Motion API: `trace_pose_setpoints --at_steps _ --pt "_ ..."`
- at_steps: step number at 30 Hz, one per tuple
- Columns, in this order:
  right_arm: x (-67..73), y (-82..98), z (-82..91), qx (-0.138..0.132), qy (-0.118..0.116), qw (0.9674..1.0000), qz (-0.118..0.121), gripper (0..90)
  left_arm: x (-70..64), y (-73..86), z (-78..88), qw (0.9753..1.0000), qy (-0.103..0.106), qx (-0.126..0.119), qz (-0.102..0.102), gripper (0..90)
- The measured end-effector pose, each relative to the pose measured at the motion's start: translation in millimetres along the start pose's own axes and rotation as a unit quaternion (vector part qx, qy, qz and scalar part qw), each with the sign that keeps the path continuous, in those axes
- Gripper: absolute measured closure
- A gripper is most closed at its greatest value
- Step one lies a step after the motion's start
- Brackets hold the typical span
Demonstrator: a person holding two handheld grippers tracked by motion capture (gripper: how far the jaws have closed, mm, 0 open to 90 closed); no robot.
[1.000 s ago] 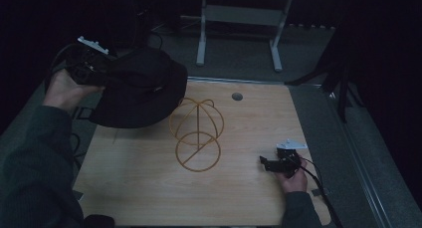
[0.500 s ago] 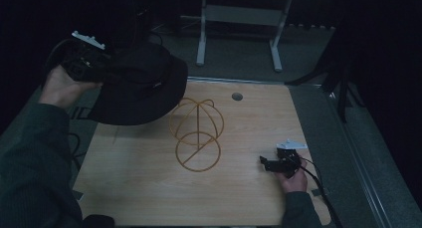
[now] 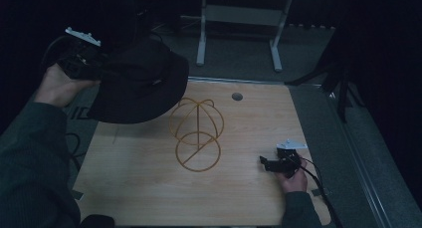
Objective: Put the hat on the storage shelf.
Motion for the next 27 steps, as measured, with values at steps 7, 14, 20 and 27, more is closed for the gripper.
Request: trace_pose_setpoints --at_steps 7,14,20,27 --pt "0.1 0.0 0.0 0.0 0.0 1.0 0.0 15.3 -1.1 -0.1 2.0 0.9999 0.008 -0.007 -0.002 87.9" --pt "0.1 0.0 0.0 0.0 0.0 1.0 0.0 15.3 -2.3 -1.2 5.8 0.9998 0.015 -0.014 -0.007 87.9" --pt "0.1 0.0 0.0 0.0 0.0 1.0 0.0 15.3 -4.0 -3.4 8.4 0.9996 0.02 -0.015 -0.012 87.9" --pt "0.0 0.0 0.0 0.0 0.0 1.0 0.0 15.3 -5.3 -4.5 10.4 0.9994 0.024 -0.02 -0.018 87.9"
Point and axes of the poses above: each handheld gripper's, and its own axes: z roughly backward along the jaws, y roughly out of its underside, x roughly to its left, the point moved 2 cm from there along -z, roughly forward along the jaws, and after that the axes turned 2 degrees about x, right-handed, at the moved point
